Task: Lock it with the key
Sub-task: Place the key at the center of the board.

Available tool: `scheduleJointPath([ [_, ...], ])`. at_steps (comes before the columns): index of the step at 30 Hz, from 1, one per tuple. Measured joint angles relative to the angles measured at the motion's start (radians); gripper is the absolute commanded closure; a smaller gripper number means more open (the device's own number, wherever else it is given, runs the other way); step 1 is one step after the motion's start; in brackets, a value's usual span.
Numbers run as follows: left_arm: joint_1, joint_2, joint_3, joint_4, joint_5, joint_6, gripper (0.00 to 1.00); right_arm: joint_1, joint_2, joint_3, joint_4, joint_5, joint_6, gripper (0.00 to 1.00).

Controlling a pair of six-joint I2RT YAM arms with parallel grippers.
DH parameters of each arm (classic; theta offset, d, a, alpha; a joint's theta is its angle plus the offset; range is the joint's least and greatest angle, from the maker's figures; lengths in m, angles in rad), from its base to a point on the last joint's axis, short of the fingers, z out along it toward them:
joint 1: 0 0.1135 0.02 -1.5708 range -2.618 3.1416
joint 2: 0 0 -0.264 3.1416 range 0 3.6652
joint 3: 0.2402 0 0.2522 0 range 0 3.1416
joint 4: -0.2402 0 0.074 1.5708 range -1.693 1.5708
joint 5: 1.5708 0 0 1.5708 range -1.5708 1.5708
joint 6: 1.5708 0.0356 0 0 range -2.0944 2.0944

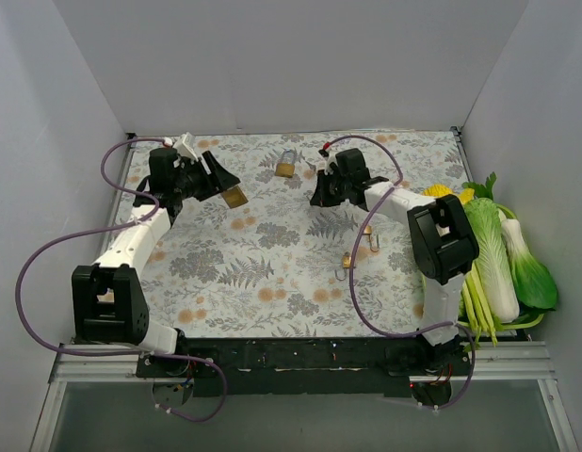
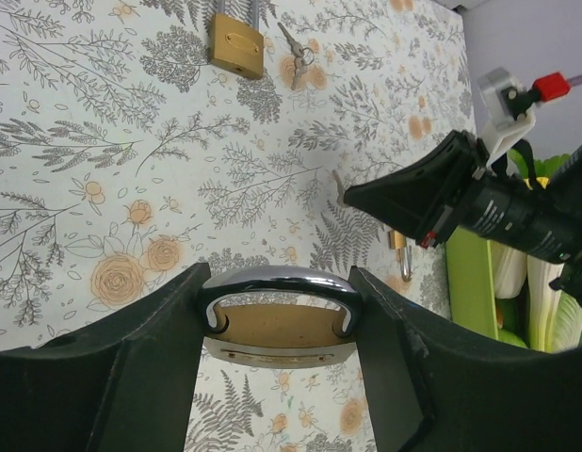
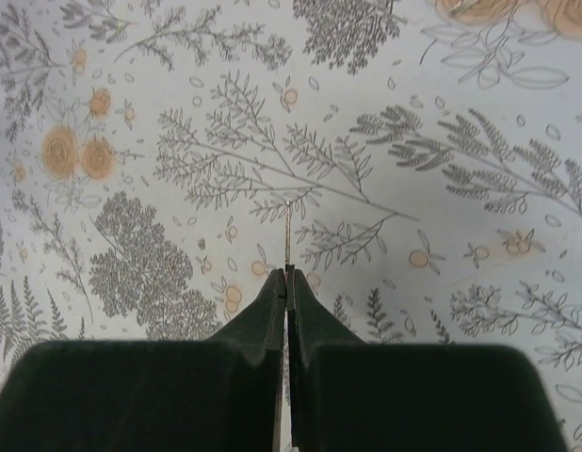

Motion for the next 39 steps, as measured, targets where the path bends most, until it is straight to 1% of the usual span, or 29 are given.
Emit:
scheduleJointPath([
  [8, 0.000, 0.032, 0.007, -0.038, 0.002, 0.068, 1.00, -0.045, 0.113, 0.105, 0.066, -0.021, 0.034, 0.99],
  [13, -0.016, 0.142, 0.051, -0.041, -0.003, 0.095, 1.00, -0.064, 0.167, 0.123, 0.077, -0.023, 0.048, 0.99],
  [18, -0.072, 0.264, 0.117, -0.038, -0.029, 0.114, 1.00, -0.067, 0.214, 0.148, 0.086, -0.027, 0.049, 0.98],
  [20, -0.101, 0.303, 0.142, -0.035, -0.040, 0.122, 1.00, -0.067, 0.220, 0.149, 0.088, -0.029, 0.054, 0.88],
  [21, -0.114, 0.321, 0.155, -0.035, -0.045, 0.127, 1.00, -0.067, 0.221, 0.149, 0.088, -0.030, 0.060, 0.77],
  [23, -0.137, 0.362, 0.190, -0.032, -0.055, 0.134, 1.00, -0.068, 0.222, 0.149, 0.089, -0.030, 0.077, 0.70],
  [26, -0.167, 0.427, 0.249, -0.023, -0.067, 0.144, 1.00, -0.071, 0.222, 0.149, 0.089, -0.029, 0.098, 0.66],
  [29, -0.184, 0.488, 0.301, -0.015, -0.076, 0.154, 1.00, -0.081, 0.222, 0.149, 0.088, -0.029, 0.114, 0.54],
  [30, -0.191, 0.514, 0.320, -0.011, -0.076, 0.158, 1.00, -0.085, 0.222, 0.149, 0.087, -0.029, 0.119, 0.46],
  [31, -0.198, 0.539, 0.340, -0.006, -0.077, 0.163, 1.00, -0.087, 0.222, 0.149, 0.087, -0.029, 0.124, 0.42],
  [32, -0.203, 0.565, 0.359, 0.000, -0.080, 0.166, 1.00, -0.089, 0.222, 0.149, 0.087, -0.028, 0.129, 0.36],
  [35, -0.222, 0.646, 0.420, 0.005, -0.084, 0.176, 1.00, -0.097, 0.222, 0.150, 0.102, -0.037, 0.132, 0.32],
  [39, -0.240, 0.712, 0.489, 0.009, -0.087, 0.180, 1.00, -0.100, 0.219, 0.149, 0.106, -0.042, 0.126, 0.30],
])
